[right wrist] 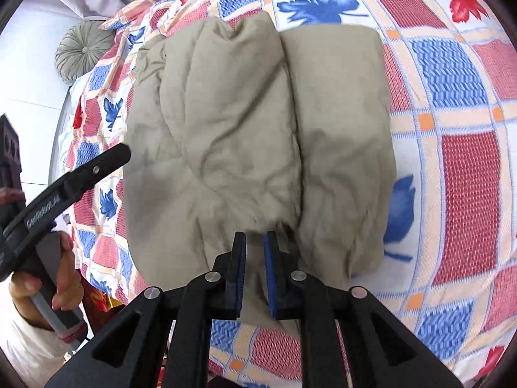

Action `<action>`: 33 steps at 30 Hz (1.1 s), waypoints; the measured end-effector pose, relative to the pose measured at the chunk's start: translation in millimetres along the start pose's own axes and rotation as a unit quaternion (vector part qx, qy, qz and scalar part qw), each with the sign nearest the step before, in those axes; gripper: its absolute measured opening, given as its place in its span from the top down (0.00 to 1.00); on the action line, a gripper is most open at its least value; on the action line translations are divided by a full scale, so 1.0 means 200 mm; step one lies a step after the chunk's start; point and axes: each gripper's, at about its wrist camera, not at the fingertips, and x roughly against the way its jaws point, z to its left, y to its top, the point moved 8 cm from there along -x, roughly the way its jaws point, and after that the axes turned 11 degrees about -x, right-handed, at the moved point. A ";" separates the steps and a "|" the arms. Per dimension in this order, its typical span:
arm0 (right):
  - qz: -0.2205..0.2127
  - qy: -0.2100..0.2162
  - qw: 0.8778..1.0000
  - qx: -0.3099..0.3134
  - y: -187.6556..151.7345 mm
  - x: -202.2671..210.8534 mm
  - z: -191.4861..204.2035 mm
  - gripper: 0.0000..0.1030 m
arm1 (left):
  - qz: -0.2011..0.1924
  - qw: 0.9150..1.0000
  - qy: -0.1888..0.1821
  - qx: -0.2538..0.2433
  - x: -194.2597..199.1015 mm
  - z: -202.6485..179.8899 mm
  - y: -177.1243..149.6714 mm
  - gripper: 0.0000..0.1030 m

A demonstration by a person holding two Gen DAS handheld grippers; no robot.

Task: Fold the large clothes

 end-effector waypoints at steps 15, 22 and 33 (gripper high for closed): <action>0.027 -0.041 0.999 -0.024 -0.30 0.16 -0.05 0.87 | 0.046 0.999 -0.017 0.018 0.25 -0.06 -0.43 0.00; 0.020 -0.060 0.998 -0.016 -0.39 0.29 -0.01 0.87 | 0.034 0.999 0.002 0.006 0.45 -0.09 -0.52 0.00; -0.011 -0.079 0.997 0.009 -0.43 0.53 0.14 0.60 | -0.011 0.997 0.061 0.034 0.76 0.06 -0.44 0.00</action>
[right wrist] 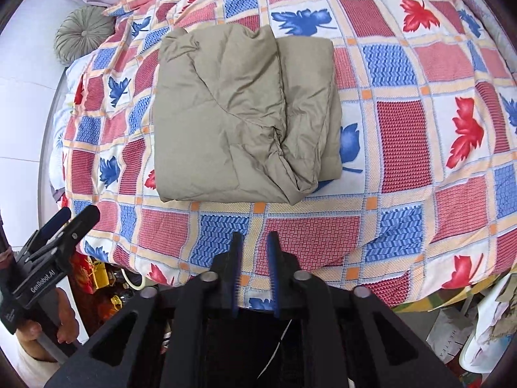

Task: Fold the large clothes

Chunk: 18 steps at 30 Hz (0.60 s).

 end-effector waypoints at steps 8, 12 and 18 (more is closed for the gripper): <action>-0.051 -0.018 0.998 0.029 0.02 0.19 0.09 0.27 | -0.006 1.000 -0.001 0.002 0.11 0.02 0.05 0.00; -0.074 -0.031 0.996 0.036 0.06 0.28 0.13 0.21 | -0.019 1.000 0.000 0.005 0.19 0.01 0.08 0.00; -0.099 -0.036 0.994 0.043 0.08 0.37 0.18 0.18 | -0.021 1.000 -0.009 0.013 0.26 -0.01 0.11 0.00</action>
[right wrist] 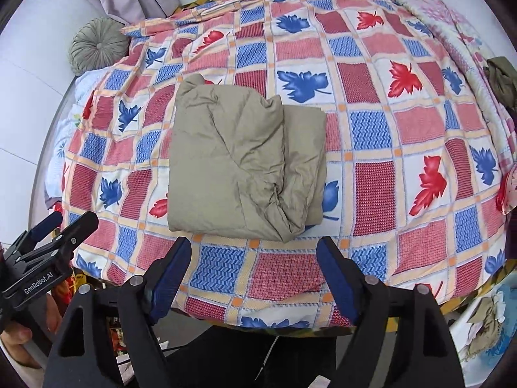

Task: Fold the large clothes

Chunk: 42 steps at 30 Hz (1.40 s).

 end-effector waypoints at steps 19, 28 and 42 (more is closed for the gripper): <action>-0.095 -0.039 0.994 0.023 0.11 0.25 0.10 0.00 | -0.042 0.998 0.034 0.011 0.18 0.03 0.06 0.00; -0.101 -0.040 0.994 0.024 0.13 0.26 0.12 0.00 | -0.048 0.998 0.038 0.014 0.21 0.04 0.07 0.00; -0.100 -0.041 0.994 0.024 0.13 0.27 0.12 0.00 | -0.042 0.998 0.037 0.019 0.22 0.05 0.05 0.00</action>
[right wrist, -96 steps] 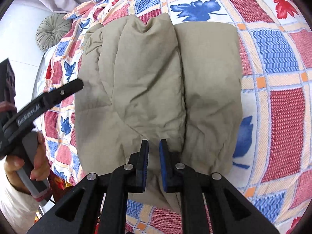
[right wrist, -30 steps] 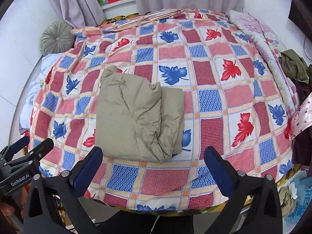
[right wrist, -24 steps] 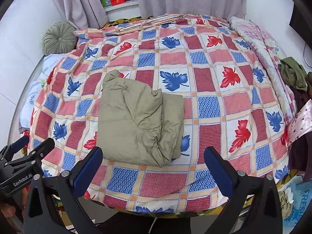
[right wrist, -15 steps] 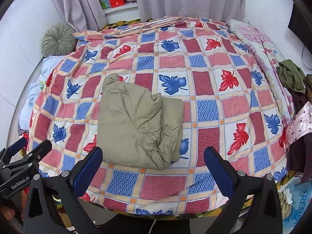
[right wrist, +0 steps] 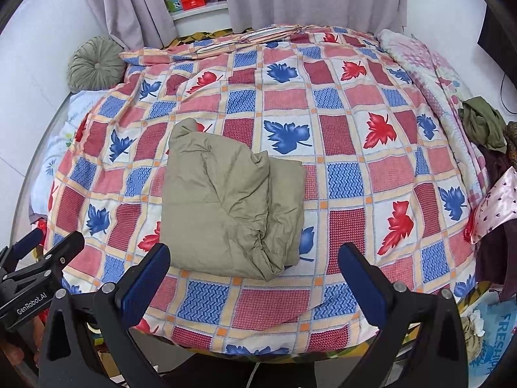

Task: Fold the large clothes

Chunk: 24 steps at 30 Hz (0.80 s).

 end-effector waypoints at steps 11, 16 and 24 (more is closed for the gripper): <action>0.001 0.000 1.000 0.001 -0.01 0.01 0.00 0.00 | 0.001 1.000 0.001 0.002 -0.01 0.00 -0.01 0.00; 0.002 0.000 1.000 0.001 0.00 0.01 0.00 0.00 | 0.003 1.000 0.001 0.002 -0.01 0.01 -0.01 0.00; 0.003 0.001 1.000 0.003 0.01 0.01 0.00 0.00 | 0.003 1.000 0.001 0.002 -0.01 0.01 -0.01 0.00</action>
